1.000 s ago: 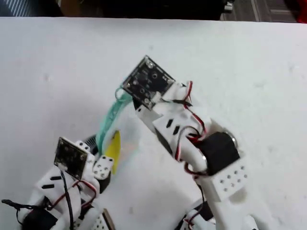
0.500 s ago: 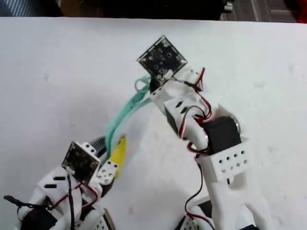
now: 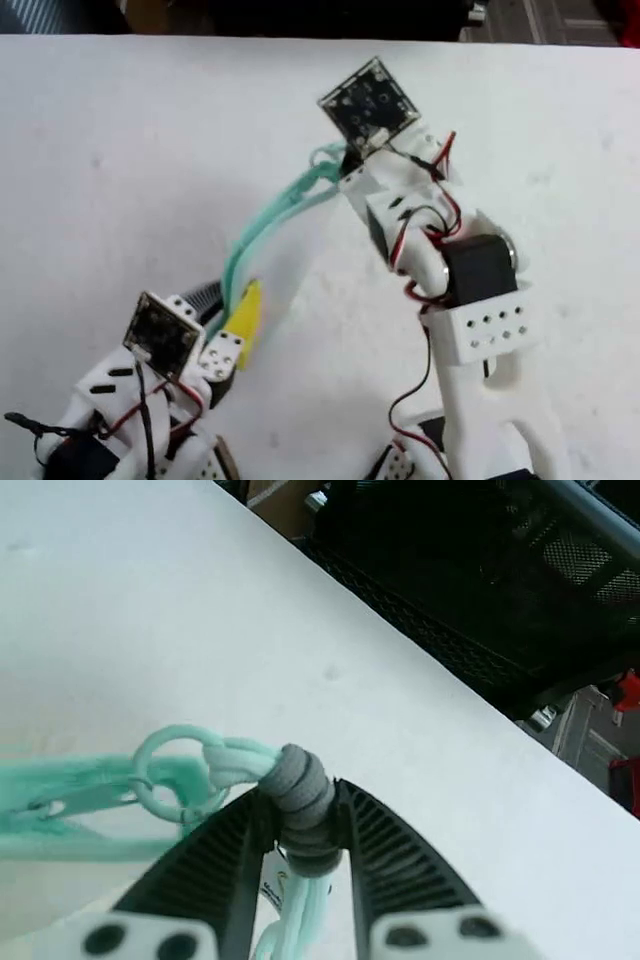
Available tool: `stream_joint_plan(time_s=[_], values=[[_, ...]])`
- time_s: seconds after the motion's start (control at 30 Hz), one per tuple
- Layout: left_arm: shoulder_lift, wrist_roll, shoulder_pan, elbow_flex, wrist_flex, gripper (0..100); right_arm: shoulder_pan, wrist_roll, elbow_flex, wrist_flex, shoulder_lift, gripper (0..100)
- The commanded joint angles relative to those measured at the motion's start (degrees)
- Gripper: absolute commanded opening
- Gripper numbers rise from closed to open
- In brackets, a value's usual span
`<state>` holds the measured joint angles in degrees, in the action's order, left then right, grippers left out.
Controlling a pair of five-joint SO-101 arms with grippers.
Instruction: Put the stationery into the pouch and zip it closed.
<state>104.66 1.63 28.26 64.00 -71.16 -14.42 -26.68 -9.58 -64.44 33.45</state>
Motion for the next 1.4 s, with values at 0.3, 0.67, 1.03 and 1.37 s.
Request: stream_joint_plan(time_s=[0.3, 0.67, 1.03, 1.37], values=[[0.31, 1.14, -2.51, -2.20, -0.26, 2, 12.18, 0.26, 2.64, 4.70, -7.16, 1.7], [0.31, 1.05, -2.77, -2.20, -0.26, 2, 12.44, 0.35, 2.73, 5.49, -9.10, 1.7], [0.31, 1.32, -2.68, -2.20, -0.26, 2, 12.44, 0.44, 2.73, 6.29, -9.10, 1.7], [0.31, 1.14, -2.59, -2.20, -0.18, 2, 12.62, 0.35, 2.46, 7.96, -9.45, 1.7]])
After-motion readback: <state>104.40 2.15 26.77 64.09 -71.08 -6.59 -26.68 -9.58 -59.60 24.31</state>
